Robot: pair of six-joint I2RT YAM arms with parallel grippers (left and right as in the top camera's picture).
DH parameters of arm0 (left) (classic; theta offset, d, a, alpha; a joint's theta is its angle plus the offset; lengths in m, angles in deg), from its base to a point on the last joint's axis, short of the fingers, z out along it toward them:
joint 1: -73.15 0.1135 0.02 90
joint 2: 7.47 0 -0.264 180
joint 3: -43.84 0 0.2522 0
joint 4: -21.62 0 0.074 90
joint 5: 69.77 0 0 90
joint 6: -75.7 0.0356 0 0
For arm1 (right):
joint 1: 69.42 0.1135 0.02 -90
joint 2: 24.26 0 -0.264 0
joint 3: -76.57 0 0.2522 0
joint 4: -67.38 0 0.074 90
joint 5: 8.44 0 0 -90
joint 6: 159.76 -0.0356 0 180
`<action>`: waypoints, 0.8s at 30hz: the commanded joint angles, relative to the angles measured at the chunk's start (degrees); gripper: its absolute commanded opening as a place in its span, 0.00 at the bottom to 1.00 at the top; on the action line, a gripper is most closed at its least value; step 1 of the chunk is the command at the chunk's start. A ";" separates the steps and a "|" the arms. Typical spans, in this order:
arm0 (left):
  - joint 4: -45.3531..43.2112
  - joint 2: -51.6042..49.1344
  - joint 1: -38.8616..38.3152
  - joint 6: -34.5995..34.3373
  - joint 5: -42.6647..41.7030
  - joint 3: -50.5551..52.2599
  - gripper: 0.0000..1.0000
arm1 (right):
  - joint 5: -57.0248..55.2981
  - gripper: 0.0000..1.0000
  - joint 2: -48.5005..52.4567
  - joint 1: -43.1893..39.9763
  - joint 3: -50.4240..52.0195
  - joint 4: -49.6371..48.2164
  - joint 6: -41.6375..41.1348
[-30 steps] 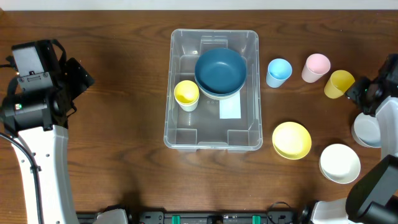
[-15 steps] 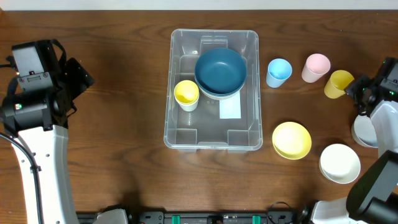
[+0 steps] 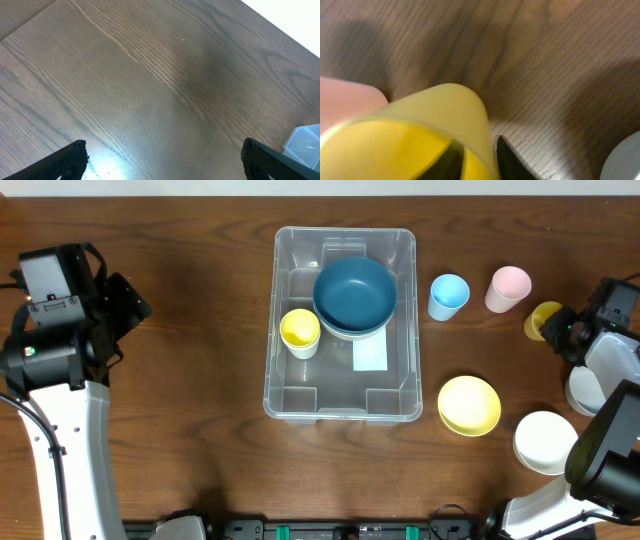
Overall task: Pack container
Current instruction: 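Move the right gripper to the second yellow cup at the right, then grasp the second yellow cup and lift it toward the bin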
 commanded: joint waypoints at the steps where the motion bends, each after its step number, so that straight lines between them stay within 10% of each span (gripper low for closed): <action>1: 0.07 -0.33 0.24 -0.07 0.63 -0.61 0.98 | 0.79 0.08 -2.21 0.09 -0.33 0.57 0.11; 14: 0.07 -0.33 0.22 -0.07 0.63 -0.61 0.98 | 6.10 0.01 -24.04 3.87 -3.78 13.94 4.94; 24: 0.07 -0.33 0.24 -0.07 0.63 -0.61 0.98 | 10.19 0.01 -34.91 28.20 -8.37 15.04 6.16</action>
